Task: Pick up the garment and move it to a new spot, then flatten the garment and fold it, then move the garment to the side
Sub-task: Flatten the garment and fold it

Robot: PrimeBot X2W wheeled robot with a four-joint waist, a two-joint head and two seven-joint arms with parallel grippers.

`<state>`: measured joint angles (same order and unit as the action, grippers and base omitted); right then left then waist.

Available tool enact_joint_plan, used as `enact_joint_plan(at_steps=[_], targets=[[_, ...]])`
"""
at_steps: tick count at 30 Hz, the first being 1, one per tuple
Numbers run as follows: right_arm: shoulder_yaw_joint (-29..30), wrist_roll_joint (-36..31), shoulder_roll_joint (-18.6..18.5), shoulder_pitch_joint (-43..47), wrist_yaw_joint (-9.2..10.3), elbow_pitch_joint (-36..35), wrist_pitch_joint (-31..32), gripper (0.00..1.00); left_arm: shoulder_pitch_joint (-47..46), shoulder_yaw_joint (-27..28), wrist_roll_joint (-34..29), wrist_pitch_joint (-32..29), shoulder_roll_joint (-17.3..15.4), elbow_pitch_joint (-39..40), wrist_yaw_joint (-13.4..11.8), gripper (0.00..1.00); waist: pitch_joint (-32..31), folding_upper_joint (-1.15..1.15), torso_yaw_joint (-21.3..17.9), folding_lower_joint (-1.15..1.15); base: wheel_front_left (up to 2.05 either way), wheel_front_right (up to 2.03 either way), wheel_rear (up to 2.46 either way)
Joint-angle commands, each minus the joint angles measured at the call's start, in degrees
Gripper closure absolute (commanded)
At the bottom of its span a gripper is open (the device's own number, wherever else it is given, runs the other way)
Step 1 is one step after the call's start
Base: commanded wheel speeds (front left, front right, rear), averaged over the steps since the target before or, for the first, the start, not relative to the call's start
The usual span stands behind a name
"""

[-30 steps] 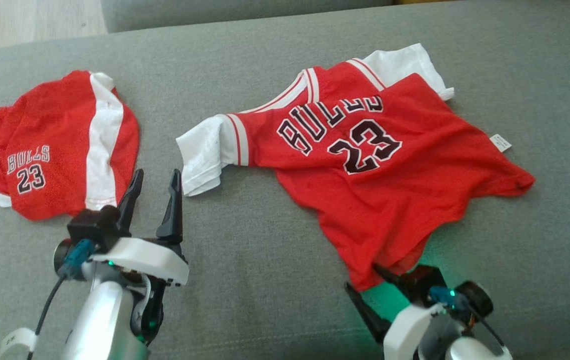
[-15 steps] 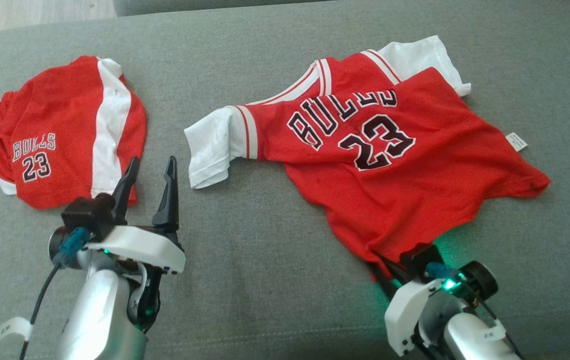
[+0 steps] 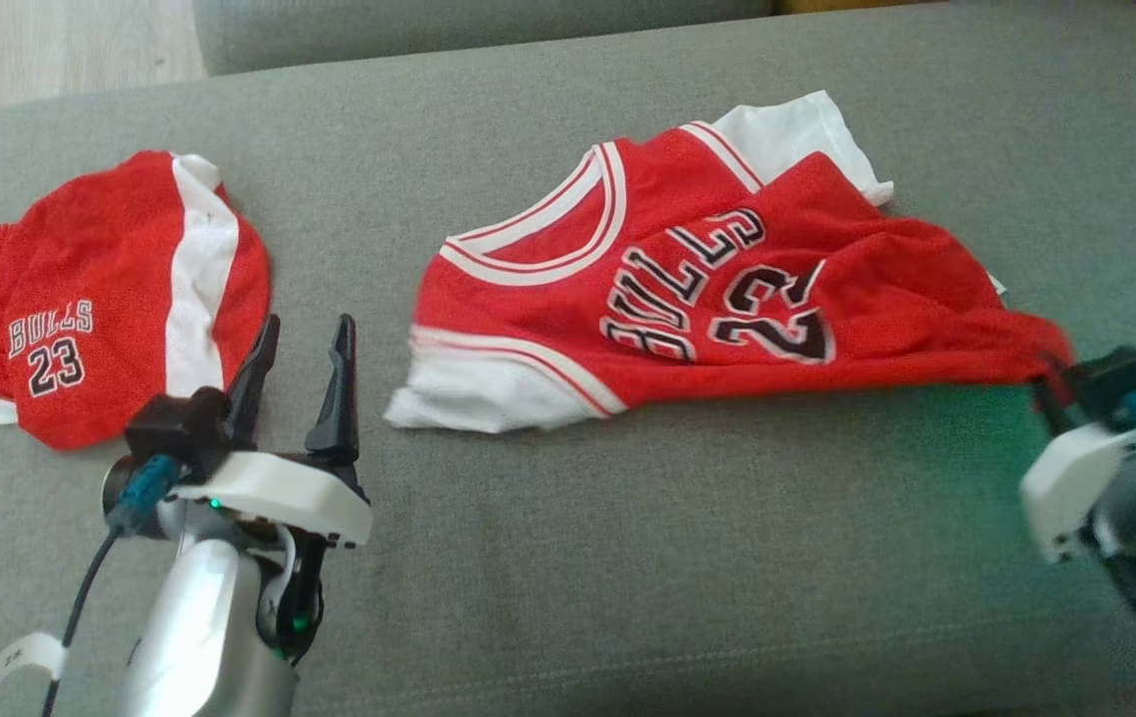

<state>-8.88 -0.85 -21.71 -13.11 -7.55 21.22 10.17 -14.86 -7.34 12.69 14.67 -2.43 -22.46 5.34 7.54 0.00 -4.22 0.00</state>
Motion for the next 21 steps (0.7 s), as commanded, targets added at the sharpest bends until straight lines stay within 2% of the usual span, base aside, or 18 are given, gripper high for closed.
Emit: enact_joint_plan(at_steps=[1,4,9,10,11,13,21], targets=[[1.3,-1.1,-2.3,-0.9,0.06,-2.7,0.7,1.00,-2.1,1.3,0.2,0.3,-0.5,1.6,0.2,0.00,-0.5,0.00,-0.2,0.00,0.00,0.00,0.00],[3.5,-1.0,-2.4,0.6,0.06,-3.2,1.7,1.00,-1.9,0.7,0.5,0.3,-0.5,1.5,0.3,0.00,-0.8,0.00,-0.2,0.00,0.00,0.00,0.00],[5.5,-0.4,0.4,4.1,0.06,-2.1,2.7,1.00,-1.5,-1.2,1.6,0.3,-0.5,1.2,0.1,0.00,-0.6,0.00,-0.4,0.00,0.00,0.00,0.00],[6.8,-0.7,1.4,4.5,0.06,-1.8,2.5,0.66,-1.5,-1.5,1.7,0.3,-0.5,1.1,0.1,0.00,-0.5,0.00,-0.5,0.00,0.00,0.00,0.00],[8.5,-0.8,2.8,4.8,0.06,-1.6,2.1,0.00,-1.5,-1.8,1.7,0.3,-0.5,1.1,0.1,0.00,-0.4,0.00,-0.6,0.00,0.00,0.00,0.00],[10.0,-0.9,4.3,5.0,0.06,-1.4,1.7,0.00,-1.5,-2.0,1.7,0.3,-0.5,1.0,0.1,0.00,-0.3,0.00,-0.8,0.00,0.00,0.00,0.00],[17.9,0.4,15.5,6.6,0.06,-5.8,-2.8,0.00,-1.0,-2.7,1.1,0.3,-0.5,0.0,0.4,0.00,-0.3,0.00,-2.4,0.00,0.00,0.00,0.00]])
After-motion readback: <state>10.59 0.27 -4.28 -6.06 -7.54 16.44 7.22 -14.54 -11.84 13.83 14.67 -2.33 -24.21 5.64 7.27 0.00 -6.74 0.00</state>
